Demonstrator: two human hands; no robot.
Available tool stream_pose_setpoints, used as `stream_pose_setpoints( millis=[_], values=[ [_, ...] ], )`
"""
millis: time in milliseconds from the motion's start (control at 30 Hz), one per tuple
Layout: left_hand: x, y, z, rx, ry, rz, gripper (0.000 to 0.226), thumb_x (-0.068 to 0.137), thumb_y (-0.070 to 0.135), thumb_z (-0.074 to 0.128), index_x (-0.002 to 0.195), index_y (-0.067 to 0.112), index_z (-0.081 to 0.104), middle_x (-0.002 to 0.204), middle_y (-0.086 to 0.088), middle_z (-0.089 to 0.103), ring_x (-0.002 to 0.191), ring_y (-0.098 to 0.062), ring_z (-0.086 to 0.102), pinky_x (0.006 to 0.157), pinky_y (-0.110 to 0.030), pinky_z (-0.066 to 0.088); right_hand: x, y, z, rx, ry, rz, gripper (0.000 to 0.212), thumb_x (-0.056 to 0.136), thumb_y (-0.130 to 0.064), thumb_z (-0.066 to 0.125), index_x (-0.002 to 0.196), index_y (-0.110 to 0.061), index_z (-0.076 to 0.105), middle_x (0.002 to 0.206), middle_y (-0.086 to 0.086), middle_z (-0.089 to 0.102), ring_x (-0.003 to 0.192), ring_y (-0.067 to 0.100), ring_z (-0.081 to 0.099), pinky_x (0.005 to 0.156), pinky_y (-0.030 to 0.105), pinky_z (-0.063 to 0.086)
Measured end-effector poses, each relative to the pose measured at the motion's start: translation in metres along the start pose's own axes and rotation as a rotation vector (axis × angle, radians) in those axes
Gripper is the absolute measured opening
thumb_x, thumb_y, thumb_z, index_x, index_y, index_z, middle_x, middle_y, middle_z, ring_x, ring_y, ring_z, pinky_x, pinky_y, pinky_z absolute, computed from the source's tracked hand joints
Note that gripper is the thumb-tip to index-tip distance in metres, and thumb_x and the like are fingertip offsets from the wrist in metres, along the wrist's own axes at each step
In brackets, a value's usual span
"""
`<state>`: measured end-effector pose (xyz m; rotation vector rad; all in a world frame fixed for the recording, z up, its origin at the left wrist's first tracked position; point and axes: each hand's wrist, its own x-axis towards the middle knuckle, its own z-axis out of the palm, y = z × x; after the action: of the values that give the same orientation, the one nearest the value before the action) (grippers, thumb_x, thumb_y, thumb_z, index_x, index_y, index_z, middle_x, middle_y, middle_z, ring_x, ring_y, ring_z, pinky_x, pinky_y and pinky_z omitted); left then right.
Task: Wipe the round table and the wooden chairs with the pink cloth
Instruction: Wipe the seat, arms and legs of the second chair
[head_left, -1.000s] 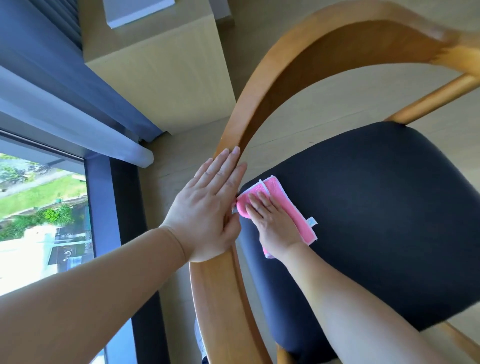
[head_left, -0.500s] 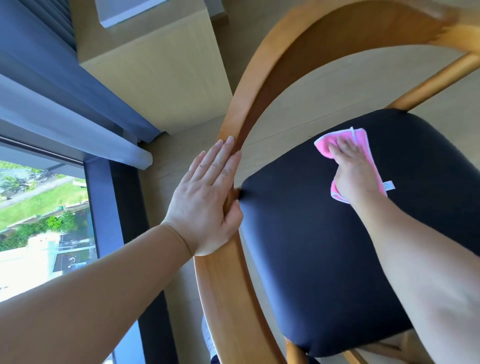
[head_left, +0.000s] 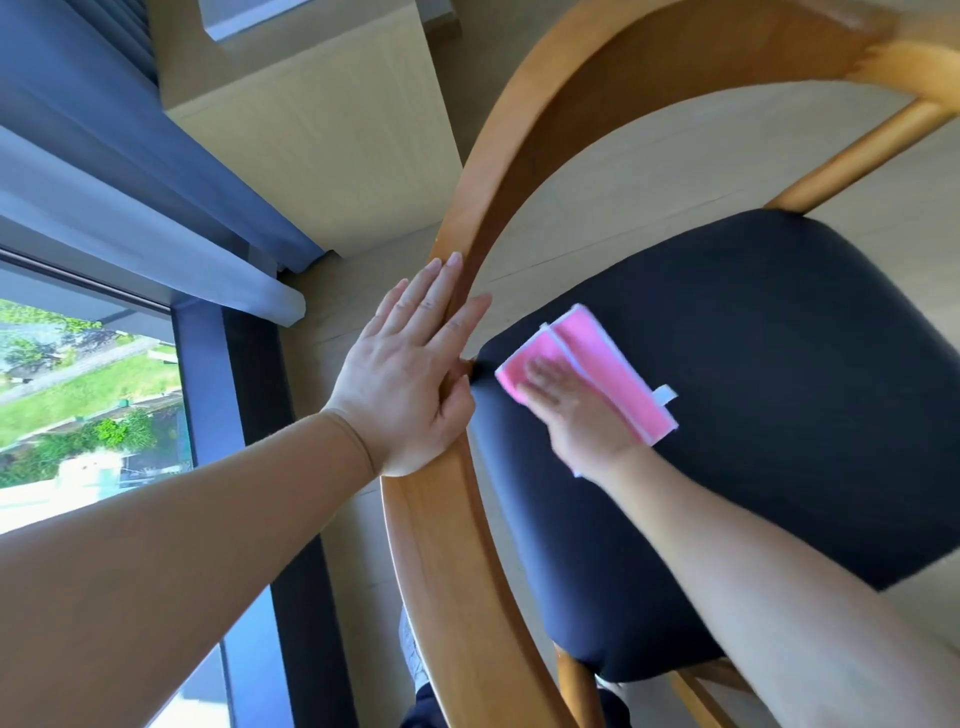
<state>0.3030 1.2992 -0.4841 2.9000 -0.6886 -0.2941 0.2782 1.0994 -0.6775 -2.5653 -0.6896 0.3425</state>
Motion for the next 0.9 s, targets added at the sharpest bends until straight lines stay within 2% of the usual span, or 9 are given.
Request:
stream_pose_setpoints(
  millis=[100,200,400,500,600,700,767,833,900],
  values=[
    [0.001,0.001,-0.002,0.039,-0.011,0.045,0.06,0.088,0.034,0.029,0.144,0.016,0.04,0.157,-0.014,0.02,0.146,-0.031,0.012,0.119,-0.048,0.01,-0.02,-0.052,0.019,0.002,0.02,-0.203,0.051,0.081,0.01,0.056,0.131,-0.001,0.055,0.137,0.02,0.051,0.13,0.037,0.044,0.111,0.051,0.024],
    [0.002,0.002,-0.003,0.09,-0.039,0.128,0.056,0.09,0.032,0.029,0.141,0.017,0.045,0.153,-0.011,0.031,0.145,-0.03,0.016,0.118,-0.052,0.013,-0.027,-0.064,0.022,-0.079,0.004,-0.249,0.045,0.081,0.001,0.061,0.125,-0.004,0.062,0.132,0.013,0.058,0.127,0.031,0.05,0.109,0.049,0.035],
    [0.002,0.0,-0.003,0.066,-0.052,0.161,0.055,0.09,0.032,0.027,0.137,0.016,0.049,0.15,-0.009,0.038,0.144,-0.028,0.023,0.117,-0.052,0.017,-0.024,-0.05,0.016,-0.066,0.05,-0.232,0.045,0.077,0.012,0.055,0.119,-0.002,0.065,0.133,0.017,0.056,0.126,0.038,0.049,0.107,0.053,0.031],
    [0.001,0.0,-0.002,0.064,-0.049,0.162,0.055,0.089,0.032,0.028,0.137,0.017,0.05,0.149,-0.008,0.039,0.144,-0.028,0.023,0.116,-0.052,0.018,-0.025,-0.036,0.009,-0.055,0.033,-0.218,0.048,0.074,0.016,0.066,0.12,0.001,0.064,0.132,0.02,0.056,0.126,0.042,0.047,0.106,0.052,0.034],
    [0.0,-0.001,-0.001,0.06,-0.035,0.167,0.055,0.087,0.03,0.031,0.137,0.016,0.05,0.149,-0.008,0.039,0.144,-0.028,0.023,0.117,-0.052,0.017,-0.025,-0.014,-0.014,-0.141,-0.038,-0.18,0.074,0.047,0.006,0.088,0.118,0.003,0.064,0.13,0.022,0.056,0.124,0.042,0.049,0.103,0.056,0.029],
    [0.0,-0.003,0.0,0.064,-0.025,0.175,0.055,0.086,0.028,0.033,0.136,0.015,0.051,0.149,-0.009,0.039,0.144,-0.028,0.022,0.118,-0.049,0.015,-0.028,0.019,-0.034,-0.155,-0.055,-0.126,0.087,0.031,0.009,0.091,0.114,0.01,0.063,0.125,0.028,0.057,0.118,0.05,0.05,0.099,0.061,0.029],
    [0.0,-0.002,0.0,0.06,-0.02,0.176,0.055,0.085,0.028,0.033,0.136,0.015,0.051,0.149,-0.009,0.039,0.144,-0.028,0.023,0.118,-0.05,0.015,-0.029,0.048,-0.045,-0.128,-0.071,-0.003,0.086,0.044,0.017,0.085,0.124,0.012,0.054,0.134,0.031,0.048,0.126,0.052,0.041,0.106,0.055,0.025],
    [0.0,-0.002,0.001,0.056,-0.02,0.176,0.056,0.085,0.027,0.033,0.136,0.014,0.051,0.149,-0.009,0.039,0.144,-0.028,0.022,0.118,-0.049,0.014,-0.032,0.082,-0.057,-0.125,-0.065,0.194,0.088,0.065,0.016,0.073,0.142,0.003,0.032,0.152,0.023,0.024,0.143,0.038,0.018,0.118,0.038,0.008],
    [0.0,-0.002,0.001,0.058,-0.022,0.173,0.056,0.085,0.027,0.034,0.136,0.014,0.051,0.15,-0.008,0.038,0.145,-0.027,0.021,0.119,-0.047,0.012,-0.041,0.11,-0.068,-0.061,-0.002,0.431,0.087,0.07,0.016,0.063,0.147,-0.003,0.027,0.158,0.017,0.015,0.147,0.026,0.007,0.118,0.026,0.0]
  ],
)
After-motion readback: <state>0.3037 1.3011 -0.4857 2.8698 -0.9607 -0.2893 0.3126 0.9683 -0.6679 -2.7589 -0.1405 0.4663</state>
